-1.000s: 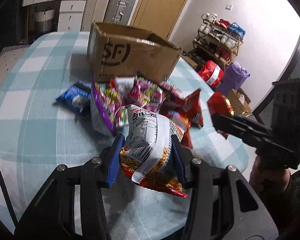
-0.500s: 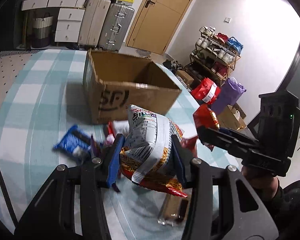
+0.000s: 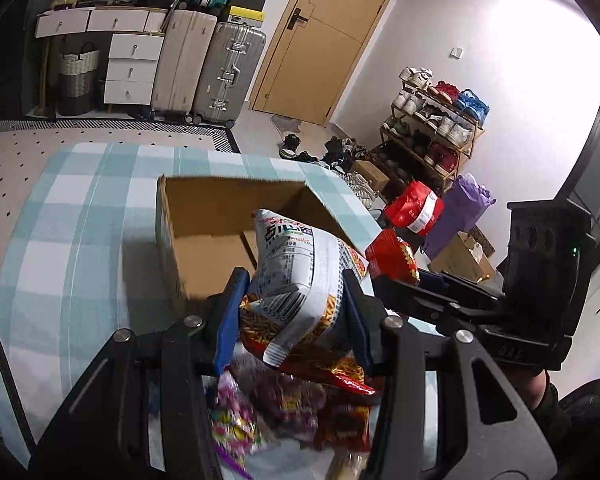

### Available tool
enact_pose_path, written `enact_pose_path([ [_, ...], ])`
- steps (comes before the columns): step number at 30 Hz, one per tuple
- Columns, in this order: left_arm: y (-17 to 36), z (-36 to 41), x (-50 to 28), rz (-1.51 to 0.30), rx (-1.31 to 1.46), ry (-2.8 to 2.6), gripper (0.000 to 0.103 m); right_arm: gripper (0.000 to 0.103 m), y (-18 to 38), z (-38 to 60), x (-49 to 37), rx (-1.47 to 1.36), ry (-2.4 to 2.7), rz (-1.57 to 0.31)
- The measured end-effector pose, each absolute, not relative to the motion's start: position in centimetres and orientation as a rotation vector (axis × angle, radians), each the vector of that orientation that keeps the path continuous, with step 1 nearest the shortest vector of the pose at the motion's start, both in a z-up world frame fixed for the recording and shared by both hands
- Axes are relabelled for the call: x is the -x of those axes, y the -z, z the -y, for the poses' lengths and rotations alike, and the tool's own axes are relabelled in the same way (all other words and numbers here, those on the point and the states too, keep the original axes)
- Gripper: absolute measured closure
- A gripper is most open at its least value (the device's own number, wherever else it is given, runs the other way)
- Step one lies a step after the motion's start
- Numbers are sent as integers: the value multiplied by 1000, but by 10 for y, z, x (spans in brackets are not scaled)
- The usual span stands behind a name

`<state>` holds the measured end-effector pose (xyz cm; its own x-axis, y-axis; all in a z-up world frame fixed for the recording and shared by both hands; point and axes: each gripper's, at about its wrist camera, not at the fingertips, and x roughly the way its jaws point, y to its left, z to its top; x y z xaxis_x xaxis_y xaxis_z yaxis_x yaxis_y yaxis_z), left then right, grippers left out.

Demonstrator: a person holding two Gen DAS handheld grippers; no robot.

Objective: Organize snacks
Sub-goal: 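Carry both packs into the cardboard box and open both grippers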

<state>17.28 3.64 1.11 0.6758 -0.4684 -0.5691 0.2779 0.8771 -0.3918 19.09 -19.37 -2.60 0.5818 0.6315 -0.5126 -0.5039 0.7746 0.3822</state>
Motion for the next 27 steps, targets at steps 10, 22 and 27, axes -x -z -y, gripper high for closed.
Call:
enact_pose_path([
  [10, -18, -36, -240, -731, 260, 392, 60, 48, 21, 185, -246, -213, -673, -698],
  [22, 22, -28, -299, -800, 244, 357, 60, 48, 47, 171, -292, -217, -635, -757],
  [27, 32, -32, -310, -819, 230, 287, 28, 20, 50, 166, -298, -148, -555, -760],
])
